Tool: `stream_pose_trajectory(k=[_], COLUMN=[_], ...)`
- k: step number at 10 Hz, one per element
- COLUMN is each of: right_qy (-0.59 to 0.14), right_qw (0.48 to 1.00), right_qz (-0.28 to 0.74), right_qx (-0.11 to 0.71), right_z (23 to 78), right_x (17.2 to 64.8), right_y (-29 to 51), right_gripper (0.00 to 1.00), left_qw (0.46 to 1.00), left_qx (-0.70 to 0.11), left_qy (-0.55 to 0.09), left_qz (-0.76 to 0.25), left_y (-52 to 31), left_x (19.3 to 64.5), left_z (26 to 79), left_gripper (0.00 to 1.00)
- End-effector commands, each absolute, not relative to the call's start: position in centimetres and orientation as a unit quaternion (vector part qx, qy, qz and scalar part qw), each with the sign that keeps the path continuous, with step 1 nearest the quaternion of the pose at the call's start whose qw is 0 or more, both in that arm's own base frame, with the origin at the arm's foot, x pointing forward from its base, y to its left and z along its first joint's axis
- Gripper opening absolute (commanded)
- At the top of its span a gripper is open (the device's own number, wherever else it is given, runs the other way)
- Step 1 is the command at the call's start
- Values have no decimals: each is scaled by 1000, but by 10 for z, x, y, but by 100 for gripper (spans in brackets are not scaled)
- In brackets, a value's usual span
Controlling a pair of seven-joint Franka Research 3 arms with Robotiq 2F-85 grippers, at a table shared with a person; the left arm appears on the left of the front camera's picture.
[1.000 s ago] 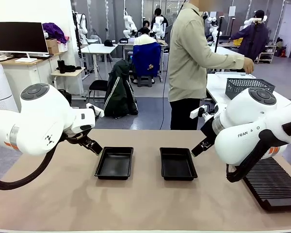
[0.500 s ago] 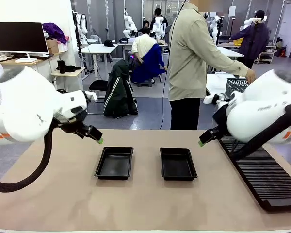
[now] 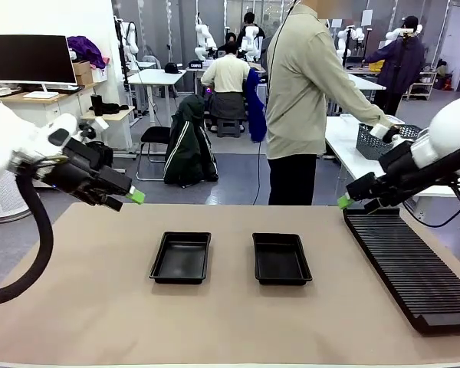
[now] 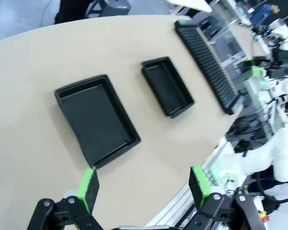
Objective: Inspect and transfer BCBs to ESD trays.
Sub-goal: Pick up the Blank PCB from the PCB Rack and place it in the left ESD tray.
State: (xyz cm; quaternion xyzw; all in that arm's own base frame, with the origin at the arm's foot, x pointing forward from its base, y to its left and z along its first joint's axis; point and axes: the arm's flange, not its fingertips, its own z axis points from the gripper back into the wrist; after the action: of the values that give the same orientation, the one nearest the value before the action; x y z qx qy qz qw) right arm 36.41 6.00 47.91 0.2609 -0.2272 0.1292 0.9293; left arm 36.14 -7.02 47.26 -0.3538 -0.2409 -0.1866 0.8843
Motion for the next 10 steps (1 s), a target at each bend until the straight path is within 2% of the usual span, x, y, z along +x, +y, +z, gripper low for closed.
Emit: stream_pose_trajectory(k=[1, 6, 9, 10], right_qy=[-204, -128, -74, -67], right_qw=[916, 876, 825, 813], right_qz=[94, 19, 3, 8], right_qx=[332, 465, 560, 578], right_z=[484, 482, 469, 467], right_x=[368, 382, 394, 397], right_y=[35, -35, -81, -97], right_gripper=[100, 100, 100, 100], left_qw=[864, 777, 716, 714], left_qx=[-410, -581, -664, -669], left_qy=[-240, -205, -187, -174], left_qz=[-169, -124, -108, -106], left_y=[-50, -14, 3, 7], left_x=[362, 361, 363, 364], left_z=[468, 465, 463, 461], left_gripper=[100, 100, 100, 100])
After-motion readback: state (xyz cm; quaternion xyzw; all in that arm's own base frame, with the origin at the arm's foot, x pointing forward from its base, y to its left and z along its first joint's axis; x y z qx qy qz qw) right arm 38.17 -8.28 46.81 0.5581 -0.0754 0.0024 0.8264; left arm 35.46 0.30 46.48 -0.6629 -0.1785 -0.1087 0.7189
